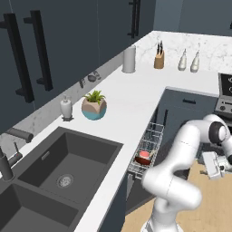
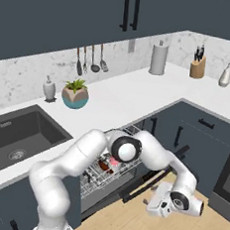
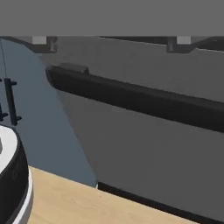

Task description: Pick up the cup and bowl from the counter, place them in the dishwasher, and close the dishwasher door.

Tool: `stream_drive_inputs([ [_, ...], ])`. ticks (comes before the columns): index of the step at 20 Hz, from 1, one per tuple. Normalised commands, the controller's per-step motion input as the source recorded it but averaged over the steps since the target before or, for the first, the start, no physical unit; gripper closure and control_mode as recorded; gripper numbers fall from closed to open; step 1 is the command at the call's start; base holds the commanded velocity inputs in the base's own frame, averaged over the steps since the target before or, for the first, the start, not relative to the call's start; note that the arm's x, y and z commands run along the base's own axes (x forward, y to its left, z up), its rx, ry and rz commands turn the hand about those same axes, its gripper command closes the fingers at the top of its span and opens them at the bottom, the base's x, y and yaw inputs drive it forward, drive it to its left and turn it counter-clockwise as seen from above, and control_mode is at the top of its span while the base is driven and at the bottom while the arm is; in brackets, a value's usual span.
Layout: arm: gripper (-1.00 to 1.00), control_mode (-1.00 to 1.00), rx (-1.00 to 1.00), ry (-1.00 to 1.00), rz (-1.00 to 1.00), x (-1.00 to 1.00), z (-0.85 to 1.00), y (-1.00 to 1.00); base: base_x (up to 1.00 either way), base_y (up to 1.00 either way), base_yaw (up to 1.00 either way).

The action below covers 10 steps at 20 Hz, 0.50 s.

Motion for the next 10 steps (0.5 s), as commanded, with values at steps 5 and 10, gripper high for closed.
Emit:
stream_drive_inputs([
  [5,-1.0,-1.0,0.14,-0.03,0.0,0.02,-0.71,0.02,0.0,0.0,0.0],
  [10,-1.0,-1.0,0.19,0.0,0.0,0.29,-0.27,0.27,0.0,0.0,0.0],
])
